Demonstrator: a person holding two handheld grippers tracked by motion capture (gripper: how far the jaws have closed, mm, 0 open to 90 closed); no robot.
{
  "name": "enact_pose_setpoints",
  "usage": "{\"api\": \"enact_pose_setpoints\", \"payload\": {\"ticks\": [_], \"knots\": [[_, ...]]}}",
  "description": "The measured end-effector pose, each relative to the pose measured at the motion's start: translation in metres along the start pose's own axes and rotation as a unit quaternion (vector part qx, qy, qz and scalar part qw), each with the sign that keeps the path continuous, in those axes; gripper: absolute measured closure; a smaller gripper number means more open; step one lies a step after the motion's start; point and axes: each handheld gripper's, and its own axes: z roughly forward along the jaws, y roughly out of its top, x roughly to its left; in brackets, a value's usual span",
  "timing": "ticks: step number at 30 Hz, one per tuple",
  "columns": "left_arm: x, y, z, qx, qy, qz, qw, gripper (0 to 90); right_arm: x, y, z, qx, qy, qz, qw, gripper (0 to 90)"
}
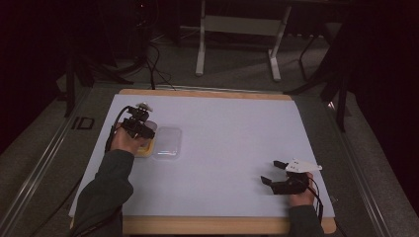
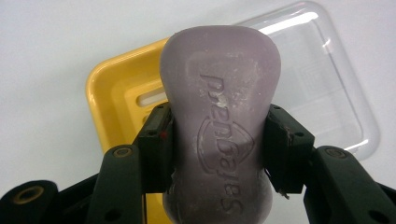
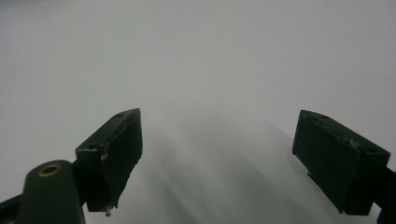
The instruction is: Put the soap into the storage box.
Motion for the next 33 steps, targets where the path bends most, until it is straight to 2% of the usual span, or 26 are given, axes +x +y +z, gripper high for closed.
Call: {"api": "enact_pose_setpoints", "payload": {"ticks": [10,17,25,33], "knots": [[0.008,-0.001,0.004,0.01,0.003,-0.025,0.9996,50.1,0.001,0.0,0.0,0.002,-0.001,-0.001,1.0,15.6],[0.014,-0.005,0.012,0.022,0.017,-0.041,0.9988,50.1,0.001,0.0,0.0,0.001,-0.001,-0.001,1.0,15.6],[0.014,-0.006,0.024,0.04,0.013,-0.047,0.998,50.1,0.001,0.0,0.0,0.003,-0.002,-0.001,1.0,15.6],[0.017,-0.009,0.035,0.058,0.02,-0.061,0.9963,50.0,0.001,0.0,0.0,0.003,-0.002,-0.001,1.0,15.6]]}}
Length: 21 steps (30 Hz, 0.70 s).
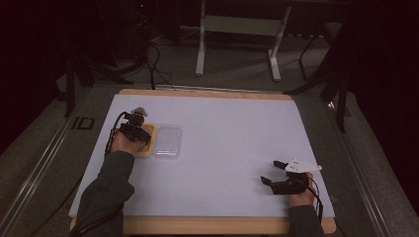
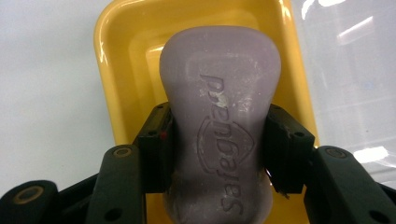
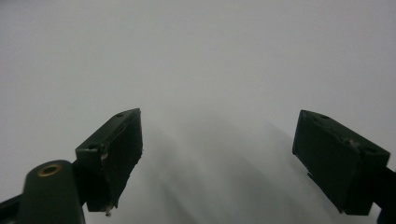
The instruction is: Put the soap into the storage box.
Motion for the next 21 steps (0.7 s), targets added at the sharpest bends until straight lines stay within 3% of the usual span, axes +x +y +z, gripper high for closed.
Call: {"api": "enact_pose_setpoints", "payload": {"ticks": [14,21], "knots": [[0.0012,0.0004,0.007,-0.001,-0.003,-0.006,1.0,49.3,0.0,0.0001,0.0002,0.0,0.0,0.0,1.0,15.6],[0.0054,-0.0006,0.0017,-0.014,-0.017,-0.009,0.9997,42.9,0.0001,0.0001,0.0002,0.001,0.0,-0.001,1.0,15.6]]}}
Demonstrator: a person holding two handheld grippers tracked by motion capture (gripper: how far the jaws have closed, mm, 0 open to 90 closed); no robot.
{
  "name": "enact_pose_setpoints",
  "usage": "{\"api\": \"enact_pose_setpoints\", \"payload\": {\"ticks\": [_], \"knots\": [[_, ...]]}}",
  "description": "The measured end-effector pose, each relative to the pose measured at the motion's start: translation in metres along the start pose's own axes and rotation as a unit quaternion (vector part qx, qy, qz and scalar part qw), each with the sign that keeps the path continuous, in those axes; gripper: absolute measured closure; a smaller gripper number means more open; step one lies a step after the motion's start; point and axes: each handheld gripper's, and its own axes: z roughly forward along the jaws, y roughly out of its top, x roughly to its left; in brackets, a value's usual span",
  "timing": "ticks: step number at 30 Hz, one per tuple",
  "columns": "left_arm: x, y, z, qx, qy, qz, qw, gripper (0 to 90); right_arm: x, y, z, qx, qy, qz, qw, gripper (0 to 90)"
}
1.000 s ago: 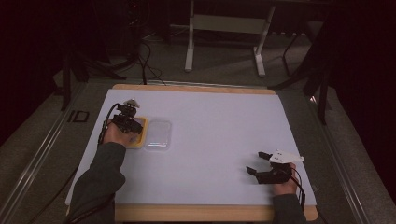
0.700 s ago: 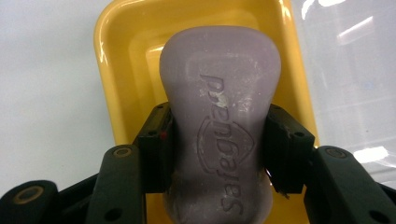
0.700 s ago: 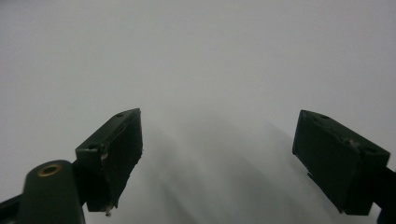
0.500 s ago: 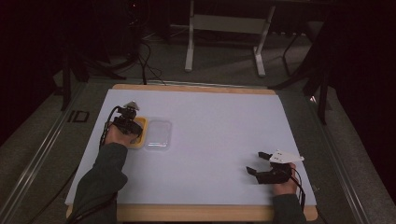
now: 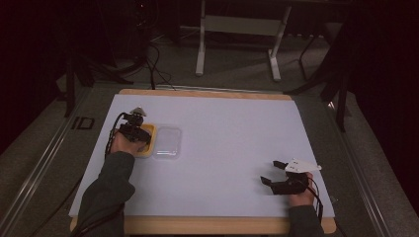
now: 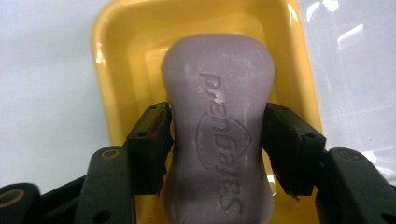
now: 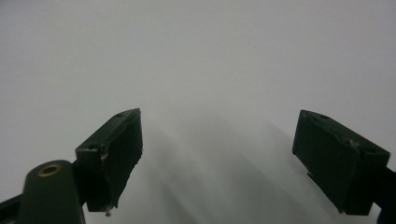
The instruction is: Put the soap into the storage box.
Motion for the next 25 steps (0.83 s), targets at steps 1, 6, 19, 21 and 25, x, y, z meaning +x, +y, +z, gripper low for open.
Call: {"api": "enact_pose_setpoints", "payload": {"ticks": [1,6,19,21,25], "knots": [[0.001,0.0,-0.002,-0.003,-0.002,0.0,1.0,42.5,0.0,0.0,0.0,0.0,0.0,0.0,1.0,15.6],[0.003,-0.002,-0.014,-0.021,-0.004,0.004,0.9998,40.1,0.0,0.0,0.0,0.0,0.0,0.0,1.0,15.6],[-0.006,-0.028,-0.044,-0.123,-0.038,0.051,0.9904,37.1,0.0,0.0,0.001,0.001,0.0,-0.001,1.0,15.6],[-0.009,-0.033,-0.044,-0.129,-0.041,0.058,0.9891,37.1,0.0,0.0,0.001,0.001,0.0,0.0,1.0,15.6],[-0.015,-0.044,-0.045,-0.138,-0.041,0.07,0.9871,37.1,0.0,0.0,0.001,0.002,0.0,0.0,1.0,15.6]]}}
